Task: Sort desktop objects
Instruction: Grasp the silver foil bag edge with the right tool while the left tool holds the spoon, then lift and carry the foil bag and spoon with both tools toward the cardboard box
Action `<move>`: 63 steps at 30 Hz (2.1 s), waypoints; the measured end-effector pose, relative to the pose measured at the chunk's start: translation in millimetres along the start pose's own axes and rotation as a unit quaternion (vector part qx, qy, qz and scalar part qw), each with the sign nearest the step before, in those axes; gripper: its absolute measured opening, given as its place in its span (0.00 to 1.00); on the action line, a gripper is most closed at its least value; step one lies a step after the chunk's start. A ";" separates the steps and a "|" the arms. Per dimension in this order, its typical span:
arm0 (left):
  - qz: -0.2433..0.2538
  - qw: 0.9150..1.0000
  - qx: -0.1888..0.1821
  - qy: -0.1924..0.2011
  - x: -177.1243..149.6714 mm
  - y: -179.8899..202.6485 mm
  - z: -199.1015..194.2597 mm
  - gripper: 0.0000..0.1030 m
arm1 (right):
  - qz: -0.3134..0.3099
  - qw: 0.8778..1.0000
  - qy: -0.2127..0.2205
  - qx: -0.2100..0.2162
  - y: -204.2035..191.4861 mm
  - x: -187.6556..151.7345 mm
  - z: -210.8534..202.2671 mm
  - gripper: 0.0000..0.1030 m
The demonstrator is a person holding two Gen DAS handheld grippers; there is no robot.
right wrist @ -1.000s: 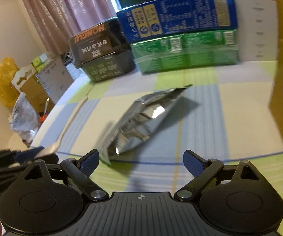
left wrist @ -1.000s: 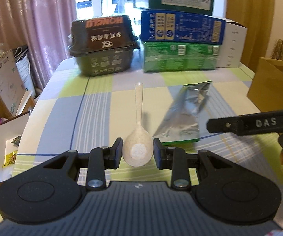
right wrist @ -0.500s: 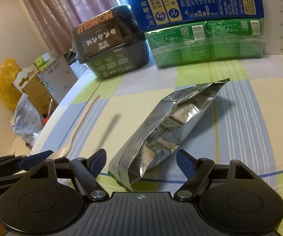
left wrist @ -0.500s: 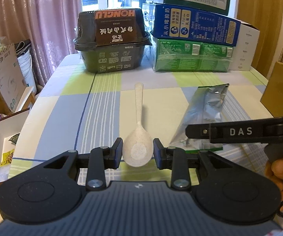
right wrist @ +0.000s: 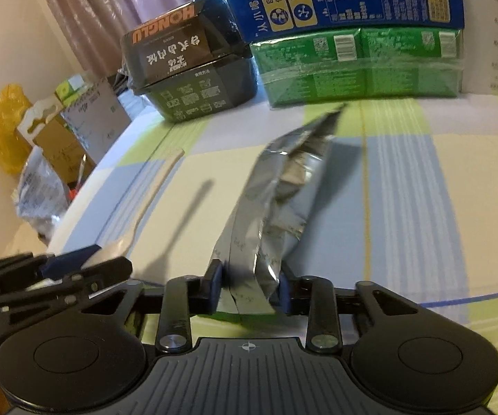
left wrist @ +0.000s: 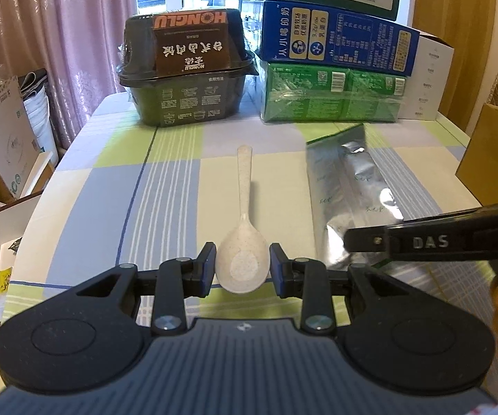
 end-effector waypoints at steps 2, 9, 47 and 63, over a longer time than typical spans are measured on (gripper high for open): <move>0.001 1.000 -0.003 -0.003 -1.0 3.8 0.1 0.27 | -0.006 1.000 -0.007 -0.003 5.2 -2.9 -5.5 0.27; -0.001 1.000 -0.021 -0.018 -13.9 24.4 -5.1 0.27 | -0.019 0.999 -0.041 -0.010 35.1 -26.5 -44.1 0.26; 0.000 0.999 -0.036 -0.040 -45.4 75.4 -36.9 0.27 | -0.066 0.993 -0.033 -0.097 60.8 -62.8 -52.5 0.54; -0.003 0.998 -0.036 -0.042 -45.7 77.6 -34.7 0.27 | -0.080 0.993 -0.009 -0.090 46.5 -61.3 -67.3 0.37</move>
Point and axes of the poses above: each gripper's, at about its wrist camera, not at the fingertips, and z roughly the way its jaws point, y to its right, x to its top, the point moved 6 cm from there along z, roughly the way its jaws point, and after that the axes turned 13 degrees about -x, right-handed, at the moved point
